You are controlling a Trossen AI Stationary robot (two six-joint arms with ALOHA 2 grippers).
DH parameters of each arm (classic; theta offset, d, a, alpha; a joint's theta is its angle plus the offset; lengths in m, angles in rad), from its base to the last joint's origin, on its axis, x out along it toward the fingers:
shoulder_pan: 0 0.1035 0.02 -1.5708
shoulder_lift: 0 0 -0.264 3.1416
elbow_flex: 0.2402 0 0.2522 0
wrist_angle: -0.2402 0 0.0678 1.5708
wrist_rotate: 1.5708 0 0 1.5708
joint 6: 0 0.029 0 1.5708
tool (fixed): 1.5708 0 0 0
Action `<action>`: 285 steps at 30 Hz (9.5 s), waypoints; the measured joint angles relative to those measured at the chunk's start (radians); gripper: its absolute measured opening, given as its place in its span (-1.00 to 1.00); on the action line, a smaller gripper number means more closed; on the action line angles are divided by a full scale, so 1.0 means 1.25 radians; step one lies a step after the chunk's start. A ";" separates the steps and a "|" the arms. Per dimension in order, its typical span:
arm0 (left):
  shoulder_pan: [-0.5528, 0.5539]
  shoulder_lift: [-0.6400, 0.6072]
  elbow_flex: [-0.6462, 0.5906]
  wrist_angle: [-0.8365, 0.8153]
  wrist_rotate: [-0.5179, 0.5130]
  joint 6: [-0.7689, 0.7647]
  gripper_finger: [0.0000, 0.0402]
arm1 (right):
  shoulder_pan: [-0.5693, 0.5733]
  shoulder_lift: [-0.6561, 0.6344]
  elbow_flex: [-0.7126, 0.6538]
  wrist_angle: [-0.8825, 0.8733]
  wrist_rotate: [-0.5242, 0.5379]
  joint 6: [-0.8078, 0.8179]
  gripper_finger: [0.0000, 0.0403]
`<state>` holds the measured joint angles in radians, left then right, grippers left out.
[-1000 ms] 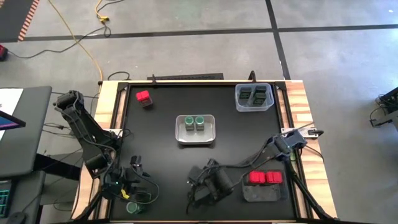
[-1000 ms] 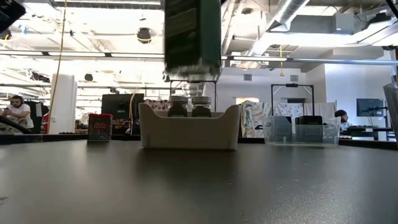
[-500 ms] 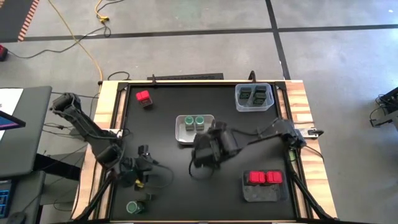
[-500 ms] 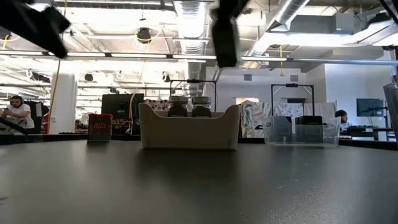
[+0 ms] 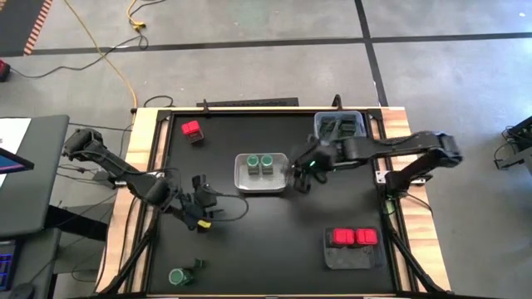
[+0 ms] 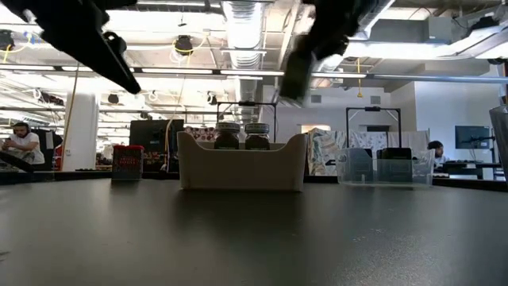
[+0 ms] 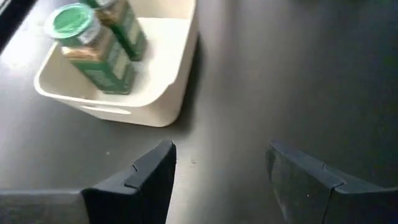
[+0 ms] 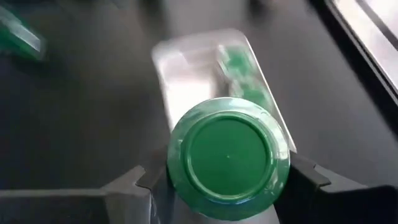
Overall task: Sort spices by type
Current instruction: Put the top green seasoning bottle into the white bin, then put the red seasoning can into the black bin
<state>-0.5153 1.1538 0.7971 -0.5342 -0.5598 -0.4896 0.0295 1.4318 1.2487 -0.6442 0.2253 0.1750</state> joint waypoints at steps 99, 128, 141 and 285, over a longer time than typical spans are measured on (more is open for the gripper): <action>0.062 0.000 0.000 -0.029 0.107 -0.009 0.15 | -0.093 0.482 0.310 0.094 -0.184 -0.342 0.18; 0.062 0.000 0.000 -0.029 0.107 -0.009 0.15 | -0.082 0.482 0.310 0.087 -0.184 -0.357 0.19; 0.062 0.000 0.000 -0.029 0.107 -0.009 0.15 | -0.083 0.481 0.310 0.097 -0.183 -0.357 0.34; 1.149 0.069 0.174 0.035 0.410 0.256 0.72 | 0.101 -0.417 -0.399 0.038 0.305 0.604 0.34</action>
<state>0.9207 1.2397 1.0146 -0.4908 -0.0476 -0.1701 0.1552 0.9108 0.7498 -0.5972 0.6067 0.9306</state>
